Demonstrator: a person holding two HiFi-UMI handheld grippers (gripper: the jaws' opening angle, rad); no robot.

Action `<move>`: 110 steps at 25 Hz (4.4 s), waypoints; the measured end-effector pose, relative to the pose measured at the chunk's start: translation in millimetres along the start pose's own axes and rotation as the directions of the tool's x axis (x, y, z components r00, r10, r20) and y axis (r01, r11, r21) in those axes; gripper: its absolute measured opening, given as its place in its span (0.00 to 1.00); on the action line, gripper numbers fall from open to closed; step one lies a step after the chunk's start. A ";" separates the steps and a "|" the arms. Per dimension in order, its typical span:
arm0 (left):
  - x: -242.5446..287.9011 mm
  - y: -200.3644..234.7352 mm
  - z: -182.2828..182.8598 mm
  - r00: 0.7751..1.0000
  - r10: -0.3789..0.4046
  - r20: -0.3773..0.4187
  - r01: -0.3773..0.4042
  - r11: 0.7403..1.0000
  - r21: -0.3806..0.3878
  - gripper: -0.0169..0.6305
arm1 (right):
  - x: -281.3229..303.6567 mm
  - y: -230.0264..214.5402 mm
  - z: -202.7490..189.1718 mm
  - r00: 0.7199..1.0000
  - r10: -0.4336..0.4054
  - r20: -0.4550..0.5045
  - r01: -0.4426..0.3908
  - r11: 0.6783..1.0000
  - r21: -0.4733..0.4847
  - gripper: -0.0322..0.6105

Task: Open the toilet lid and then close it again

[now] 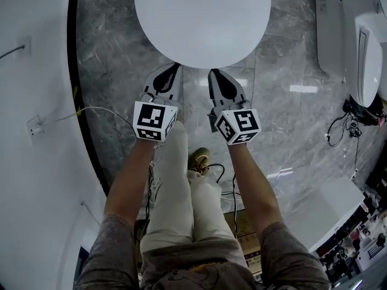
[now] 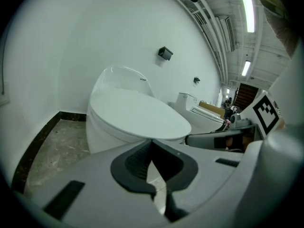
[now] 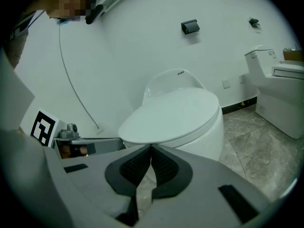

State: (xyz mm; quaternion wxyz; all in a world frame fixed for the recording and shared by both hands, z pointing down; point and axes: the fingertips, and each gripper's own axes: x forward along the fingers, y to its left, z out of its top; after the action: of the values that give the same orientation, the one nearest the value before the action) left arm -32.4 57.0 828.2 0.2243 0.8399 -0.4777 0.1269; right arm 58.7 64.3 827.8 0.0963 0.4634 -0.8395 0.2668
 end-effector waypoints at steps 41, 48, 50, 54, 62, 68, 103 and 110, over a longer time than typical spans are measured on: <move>-30.1 -9.5 346.7 0.997 -0.053 0.054 0.054 0.998 -0.026 0.04 | -18.7 60.7 355.2 0.995 -0.081 0.059 0.082 0.997 -0.001 0.09; -11.2 4.4 386.8 0.999 -0.010 0.045 0.011 0.999 -0.034 0.04 | 0.9 57.2 399.3 0.998 -0.043 0.044 0.044 0.999 -0.021 0.09; -3.6 8.9 398.3 0.999 0.008 0.045 -0.006 0.999 -0.036 0.04 | 8.0 54.4 411.6 0.999 -0.030 0.039 0.031 0.999 -0.031 0.09; 12.0 19.3 427.1 0.998 0.048 0.040 -0.046 0.998 -0.036 0.04 | 24.6 49.0 442.7 0.999 0.011 0.037 -0.009 0.998 -0.062 0.09; 41.9 45.4 471.7 0.994 0.091 0.057 -0.088 0.995 -0.054 0.04 | 62.5 38.5 490.2 0.998 0.040 0.056 -0.035 0.995 -0.092 0.09; 68.2 61.6 505.7 0.997 0.059 0.055 -0.057 0.998 -0.038 0.04 | 92.2 26.2 525.5 0.999 0.011 0.050 -0.007 0.997 -0.078 0.09; 89.0 104.2 614.4 0.992 0.048 0.115 -0.046 0.999 -0.023 0.04 | 119.5 -1.2 626.9 0.990 -0.051 0.129 0.056 0.998 -0.035 0.09; 61.0 82.7 625.7 0.986 0.060 0.154 -0.058 0.998 -0.017 0.04 | 86.2 7.4 640.8 0.983 -0.037 0.182 0.045 0.998 -0.038 0.09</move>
State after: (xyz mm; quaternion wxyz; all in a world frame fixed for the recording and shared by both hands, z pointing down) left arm -73.1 -336.8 332.8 0.1882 0.8313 -0.5190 0.0648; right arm 59.8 -339.4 322.7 0.0345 0.5009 -0.8405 0.2036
